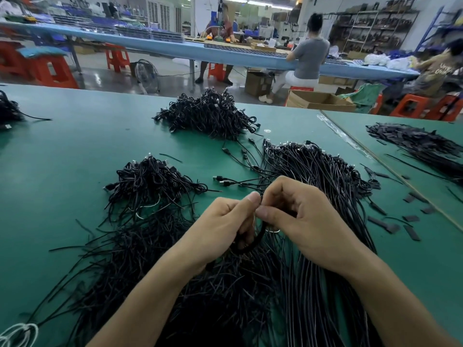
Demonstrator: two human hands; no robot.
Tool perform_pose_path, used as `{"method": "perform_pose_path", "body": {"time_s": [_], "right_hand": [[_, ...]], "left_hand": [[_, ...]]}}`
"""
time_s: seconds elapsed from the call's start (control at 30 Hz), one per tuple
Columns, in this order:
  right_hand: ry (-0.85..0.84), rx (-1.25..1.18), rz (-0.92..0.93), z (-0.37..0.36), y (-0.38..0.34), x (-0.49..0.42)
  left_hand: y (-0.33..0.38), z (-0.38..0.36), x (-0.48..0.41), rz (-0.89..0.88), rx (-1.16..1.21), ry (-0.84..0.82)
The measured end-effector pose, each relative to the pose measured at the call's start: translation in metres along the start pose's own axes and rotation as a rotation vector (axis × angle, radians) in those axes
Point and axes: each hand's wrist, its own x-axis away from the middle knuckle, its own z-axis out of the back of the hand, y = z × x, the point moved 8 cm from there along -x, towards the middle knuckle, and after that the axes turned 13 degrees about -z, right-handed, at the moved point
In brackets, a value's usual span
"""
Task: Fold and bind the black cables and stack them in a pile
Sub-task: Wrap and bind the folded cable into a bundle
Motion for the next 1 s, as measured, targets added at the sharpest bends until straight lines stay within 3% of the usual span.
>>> {"method": "perform_pose_path", "body": {"time_s": [0.07,0.2,0.23,0.33,0.43,0.53,0.6,0.7,1.0], "right_hand": [[0.044,0.014,0.015,-0.002,-0.001,0.000],[0.097,0.038,0.092,-0.006,-0.010,-0.001],[0.117,0.067,0.119,-0.006,-0.013,-0.003],[0.125,0.069,0.153,-0.007,-0.015,-0.008],[0.148,-0.018,0.052,-0.002,0.007,-0.016],[0.064,-0.023,-0.214,-0.006,0.052,-0.019],[-0.078,0.220,-0.306,-0.026,0.078,-0.014],[-0.174,0.419,-0.319,-0.054,0.093,-0.010],[-0.281,0.543,-0.287,-0.066,0.088,-0.012]], "left_hand": [[-0.002,0.005,-0.002,-0.049,-0.060,0.080],[-0.010,-0.021,0.008,0.211,0.573,-0.115],[-0.010,-0.025,0.011,0.260,0.613,-0.157],[-0.020,-0.014,0.012,0.286,0.399,-0.083],[-0.024,0.004,0.008,0.237,0.231,0.056],[-0.021,0.022,0.005,0.153,0.302,0.205],[-0.018,0.028,0.003,0.092,0.339,0.275],[-0.017,0.033,0.003,0.038,0.329,0.341],[-0.018,0.043,0.003,0.015,0.303,0.444]]}}
